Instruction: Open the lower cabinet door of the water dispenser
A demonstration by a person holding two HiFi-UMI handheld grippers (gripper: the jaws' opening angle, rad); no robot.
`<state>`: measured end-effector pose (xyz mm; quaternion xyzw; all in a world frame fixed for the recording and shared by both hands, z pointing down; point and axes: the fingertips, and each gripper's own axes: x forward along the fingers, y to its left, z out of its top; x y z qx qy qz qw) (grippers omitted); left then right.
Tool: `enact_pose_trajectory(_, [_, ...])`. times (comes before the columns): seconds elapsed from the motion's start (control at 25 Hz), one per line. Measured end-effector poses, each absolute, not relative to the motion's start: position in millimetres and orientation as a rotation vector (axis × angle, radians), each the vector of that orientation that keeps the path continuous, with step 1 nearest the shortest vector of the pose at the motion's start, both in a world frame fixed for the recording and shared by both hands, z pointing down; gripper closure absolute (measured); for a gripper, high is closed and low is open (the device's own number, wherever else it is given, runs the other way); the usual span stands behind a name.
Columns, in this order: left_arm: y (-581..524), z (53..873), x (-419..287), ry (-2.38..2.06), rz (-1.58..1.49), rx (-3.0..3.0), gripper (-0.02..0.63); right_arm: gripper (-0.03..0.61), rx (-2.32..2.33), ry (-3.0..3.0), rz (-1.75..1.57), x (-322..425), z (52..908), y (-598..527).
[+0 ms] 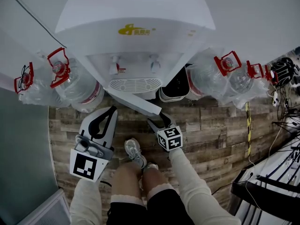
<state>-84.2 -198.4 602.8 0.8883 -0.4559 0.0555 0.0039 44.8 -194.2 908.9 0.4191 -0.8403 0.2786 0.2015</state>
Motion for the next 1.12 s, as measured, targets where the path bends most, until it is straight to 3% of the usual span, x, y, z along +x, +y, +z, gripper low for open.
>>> enact_pose_trajectory(0.24, [-193.8,585.0,-83.5,-1.430,0.168,2.781,0.612,0.308,1.231,-2.376,0.722,49.0,878.7,-199.1])
enact_pose_trajectory(0.32, [-191.0,578.8,-82.8,-1.429,0.166,2.776,0.612,0.366,1.254,-2.380,0.686,52.8,865.4,-200.4])
enact_pose_trajectory(0.4, [-187.1,572.9,-81.9,-1.430,0.171,2.766,0.612,0.467,1.283,-2.380,0.661,57.3,851.0,-201.3])
enact_pose_trajectory(0.56, [-180.8,555.9,-80.7,-1.440,0.175,2.749,0.612,0.569,1.324,-2.393,0.628,62.7,820.1,-200.7])
enact_pose_trajectory(1.12, [-169.2,467.9,-84.4,-1.494,0.168,2.742,0.612,0.571,1.346,-2.435,0.569,62.0,706.1,-195.7])
